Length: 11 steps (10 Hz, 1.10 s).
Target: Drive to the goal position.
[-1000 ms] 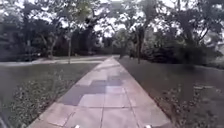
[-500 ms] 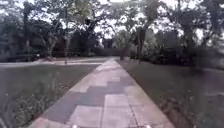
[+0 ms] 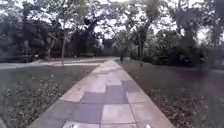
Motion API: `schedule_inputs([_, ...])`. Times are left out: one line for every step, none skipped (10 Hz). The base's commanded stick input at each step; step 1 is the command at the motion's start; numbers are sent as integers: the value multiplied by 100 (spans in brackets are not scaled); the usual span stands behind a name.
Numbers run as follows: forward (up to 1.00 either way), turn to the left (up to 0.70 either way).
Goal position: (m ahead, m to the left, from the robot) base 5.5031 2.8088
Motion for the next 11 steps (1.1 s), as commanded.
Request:
schedule_inputs([70, 0])
schedule_inputs([70, 0])
schedule_inputs([70, 0])
schedule_inputs([70, 17])
schedule_inputs([70, 35])
schedule_inputs([70, 16])
schedule_inputs([70, 0])
schedule_inputs([70, 0])
schedule_inputs([70, 0])
schedule_inputs([70, 0])
schedule_inputs([70, 0])
